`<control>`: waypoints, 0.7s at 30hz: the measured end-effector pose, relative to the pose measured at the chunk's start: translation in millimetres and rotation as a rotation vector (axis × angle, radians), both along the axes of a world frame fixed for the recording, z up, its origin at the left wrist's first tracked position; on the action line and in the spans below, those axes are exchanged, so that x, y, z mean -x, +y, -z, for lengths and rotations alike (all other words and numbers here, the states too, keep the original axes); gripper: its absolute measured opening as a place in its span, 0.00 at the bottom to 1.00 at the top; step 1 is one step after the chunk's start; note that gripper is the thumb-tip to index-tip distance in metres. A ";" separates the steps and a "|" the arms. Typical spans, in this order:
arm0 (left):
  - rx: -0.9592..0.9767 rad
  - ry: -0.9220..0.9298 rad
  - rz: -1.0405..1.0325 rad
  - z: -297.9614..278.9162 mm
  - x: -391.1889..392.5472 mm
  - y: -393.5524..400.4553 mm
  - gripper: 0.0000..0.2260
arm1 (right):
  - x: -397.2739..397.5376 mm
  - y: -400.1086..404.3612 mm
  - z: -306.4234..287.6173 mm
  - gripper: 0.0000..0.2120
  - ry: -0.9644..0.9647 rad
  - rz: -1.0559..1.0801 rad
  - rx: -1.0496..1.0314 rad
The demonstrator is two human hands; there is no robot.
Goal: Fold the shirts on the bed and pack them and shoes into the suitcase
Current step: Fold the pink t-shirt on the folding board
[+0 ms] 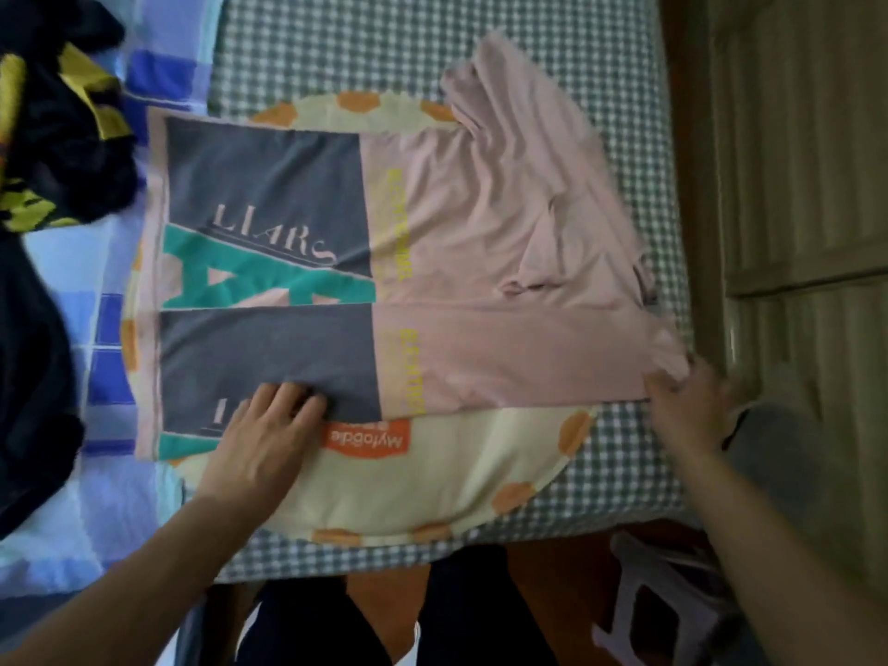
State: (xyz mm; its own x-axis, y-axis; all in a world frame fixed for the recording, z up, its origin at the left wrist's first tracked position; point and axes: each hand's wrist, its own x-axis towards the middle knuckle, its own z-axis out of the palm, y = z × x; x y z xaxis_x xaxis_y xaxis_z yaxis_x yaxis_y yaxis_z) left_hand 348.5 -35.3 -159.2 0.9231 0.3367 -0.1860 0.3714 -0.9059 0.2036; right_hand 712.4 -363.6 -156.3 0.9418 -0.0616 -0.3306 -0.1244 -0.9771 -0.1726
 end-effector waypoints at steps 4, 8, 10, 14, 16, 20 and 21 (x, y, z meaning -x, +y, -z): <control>-0.004 0.048 0.020 -14.5 -0.3 -11.3 0.19 | -19.5 -8.0 -17.8 0.16 -0.041 0.007 -0.109; -0.001 0.237 0.040 -31.5 2.3 -43.3 0.33 | -23.3 -23.0 -40.9 0.14 0.006 -0.105 -0.067; -0.050 0.335 -0.045 -34.1 -5.4 -54.0 0.28 | -27.9 -19.2 -46.1 0.18 0.022 -0.188 0.007; -0.036 0.329 -0.139 -37.7 -55.6 -69.7 0.09 | -51.8 19.8 -45.1 0.13 -0.111 -0.448 -0.122; 0.103 0.211 -0.237 -35.7 -101.6 -77.1 0.10 | -65.4 46.7 -38.0 0.10 -0.153 -0.595 -0.186; 0.161 -0.093 -0.265 -20.4 -210.5 -97.0 0.21 | -95.0 106.7 -19.6 0.15 -0.126 -0.763 -0.222; 0.138 -0.103 -0.248 -16.3 -235.5 -101.8 0.25 | -102.6 121.4 -14.3 0.17 -0.106 -0.792 -0.191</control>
State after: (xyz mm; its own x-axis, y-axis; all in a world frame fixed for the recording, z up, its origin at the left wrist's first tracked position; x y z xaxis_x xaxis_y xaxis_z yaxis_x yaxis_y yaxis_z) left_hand 583.9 -137.1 -142.9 0.8321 0.5323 -0.1557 0.5491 -0.7513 0.3663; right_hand 815.1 -242.2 -142.0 0.7091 0.6831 -0.1744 0.6165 -0.7208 -0.3168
